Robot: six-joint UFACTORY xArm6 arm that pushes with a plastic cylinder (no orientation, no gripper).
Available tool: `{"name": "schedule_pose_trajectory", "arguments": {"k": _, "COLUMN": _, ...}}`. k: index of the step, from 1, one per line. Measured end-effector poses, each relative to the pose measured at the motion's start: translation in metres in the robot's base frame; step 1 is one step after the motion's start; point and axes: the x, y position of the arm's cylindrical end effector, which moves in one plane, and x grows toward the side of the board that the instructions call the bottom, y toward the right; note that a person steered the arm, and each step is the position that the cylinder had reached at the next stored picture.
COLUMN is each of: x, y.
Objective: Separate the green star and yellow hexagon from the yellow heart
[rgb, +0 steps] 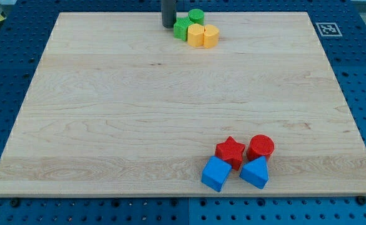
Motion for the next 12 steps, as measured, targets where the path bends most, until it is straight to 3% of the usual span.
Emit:
{"name": "schedule_pose_trajectory", "arguments": {"k": 2, "x": 0.108, "y": -0.032}}
{"name": "schedule_pose_trajectory", "arguments": {"k": 3, "x": 0.161, "y": -0.018}}
{"name": "schedule_pose_trajectory", "arguments": {"k": 4, "x": 0.201, "y": 0.058}}
{"name": "schedule_pose_trajectory", "arguments": {"k": 6, "x": 0.267, "y": 0.265}}
{"name": "schedule_pose_trajectory", "arguments": {"k": 7, "x": 0.309, "y": 0.338}}
{"name": "schedule_pose_trajectory", "arguments": {"k": 8, "x": 0.363, "y": 0.362}}
{"name": "schedule_pose_trajectory", "arguments": {"k": 9, "x": 0.359, "y": 0.374}}
{"name": "schedule_pose_trajectory", "arguments": {"k": 10, "x": 0.298, "y": 0.380}}
{"name": "schedule_pose_trajectory", "arguments": {"k": 12, "x": 0.112, "y": 0.366}}
